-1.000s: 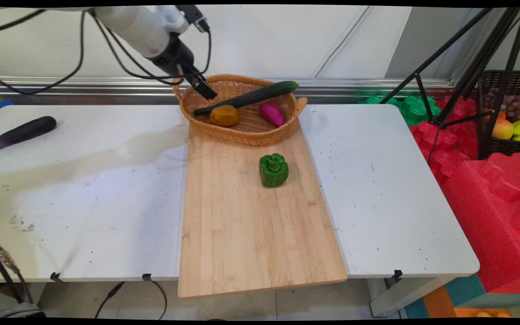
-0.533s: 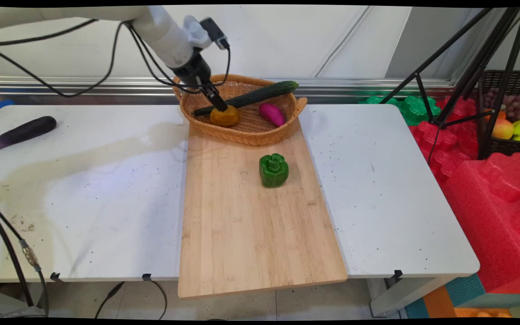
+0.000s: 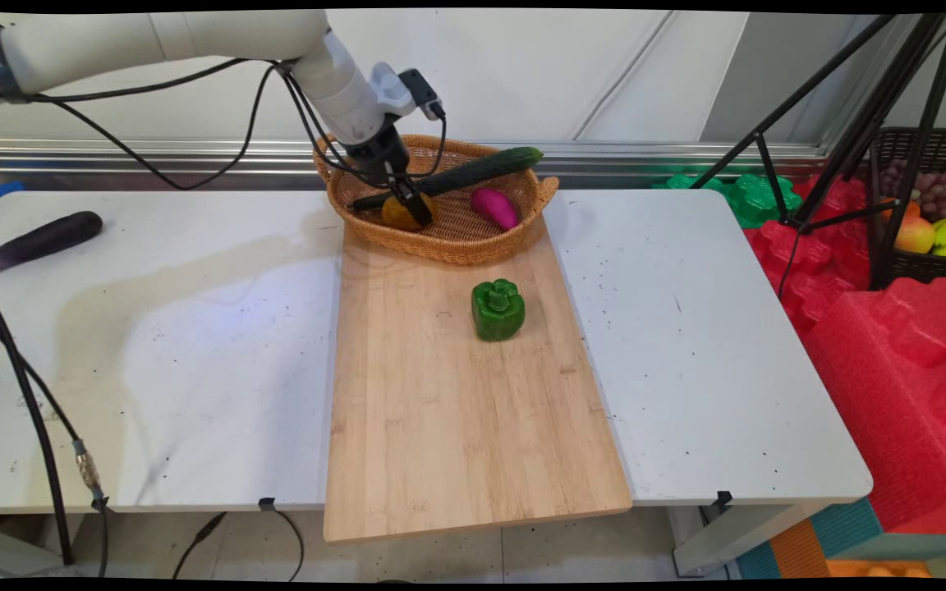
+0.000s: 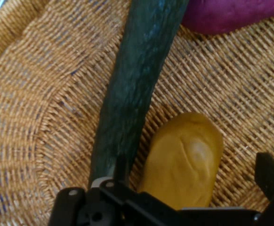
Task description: Pick up the potato from the vegetable basket, then place the picked object on the cutting board
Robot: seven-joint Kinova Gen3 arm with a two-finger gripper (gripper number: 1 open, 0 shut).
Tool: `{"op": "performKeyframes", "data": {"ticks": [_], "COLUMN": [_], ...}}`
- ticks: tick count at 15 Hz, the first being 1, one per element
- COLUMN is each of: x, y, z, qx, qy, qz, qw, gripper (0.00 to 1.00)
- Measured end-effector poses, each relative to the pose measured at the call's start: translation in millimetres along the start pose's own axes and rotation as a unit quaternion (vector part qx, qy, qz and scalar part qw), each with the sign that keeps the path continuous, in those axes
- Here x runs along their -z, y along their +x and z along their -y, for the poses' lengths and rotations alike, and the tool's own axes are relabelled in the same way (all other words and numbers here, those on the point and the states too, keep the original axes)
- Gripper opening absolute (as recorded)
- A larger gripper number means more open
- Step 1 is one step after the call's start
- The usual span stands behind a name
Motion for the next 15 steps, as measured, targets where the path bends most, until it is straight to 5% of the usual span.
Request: {"op": "performKeyframes", "data": {"ticks": [4,5,11,15], "x": [-10,-11,-1,31], "y": [2,1,3,9], "z": [0,-1,-5,-12], "qx": [0.004,0.005,0.013,0.019], "qy": [-0.003,-0.002,0.014,0.039], "qz": [0.009,0.011,0.007,-0.017], "qw": [0.9999,0.9999,0.9998,0.9989], "gripper": [1.0,0.0,0.0,0.0]}}
